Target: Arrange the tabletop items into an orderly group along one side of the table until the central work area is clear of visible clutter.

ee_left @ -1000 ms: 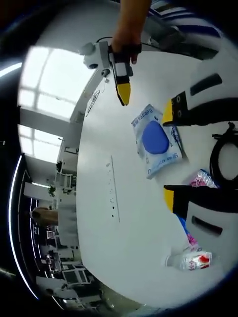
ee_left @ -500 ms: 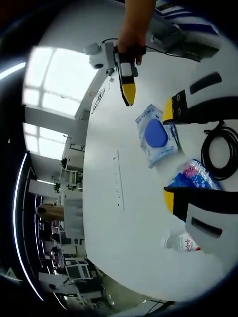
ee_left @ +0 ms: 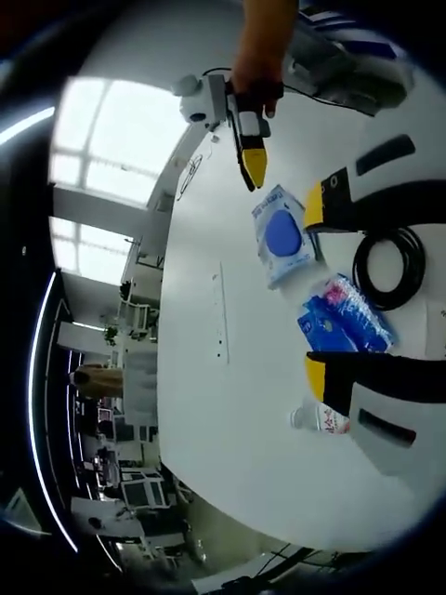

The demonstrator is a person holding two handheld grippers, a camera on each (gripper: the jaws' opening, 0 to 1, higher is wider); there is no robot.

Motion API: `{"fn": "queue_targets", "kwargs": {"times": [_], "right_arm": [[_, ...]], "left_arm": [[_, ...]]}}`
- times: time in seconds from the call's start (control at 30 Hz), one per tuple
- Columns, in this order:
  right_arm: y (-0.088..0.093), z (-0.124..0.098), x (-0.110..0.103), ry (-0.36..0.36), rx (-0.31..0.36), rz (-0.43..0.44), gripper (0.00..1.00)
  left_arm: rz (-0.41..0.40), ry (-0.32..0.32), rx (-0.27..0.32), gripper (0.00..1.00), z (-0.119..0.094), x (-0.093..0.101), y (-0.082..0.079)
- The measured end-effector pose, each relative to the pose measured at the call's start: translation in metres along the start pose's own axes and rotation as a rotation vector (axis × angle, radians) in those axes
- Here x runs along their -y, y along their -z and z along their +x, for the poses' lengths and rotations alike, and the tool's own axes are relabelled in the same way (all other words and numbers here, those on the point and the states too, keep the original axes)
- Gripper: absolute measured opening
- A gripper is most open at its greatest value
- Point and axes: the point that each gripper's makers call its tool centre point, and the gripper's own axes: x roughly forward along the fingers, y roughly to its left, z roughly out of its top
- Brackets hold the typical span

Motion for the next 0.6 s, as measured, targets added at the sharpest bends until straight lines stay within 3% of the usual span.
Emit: {"fn": "queue_targets", "kwargs": {"times": [0.6], "right_arm": [[0.012,0.025,-0.038,-0.056,-0.049,-0.041,0.34]], "left_arm": [[-0.041,-0.073,-0.014,0.51,-0.036,-0.031,0.026]]}}
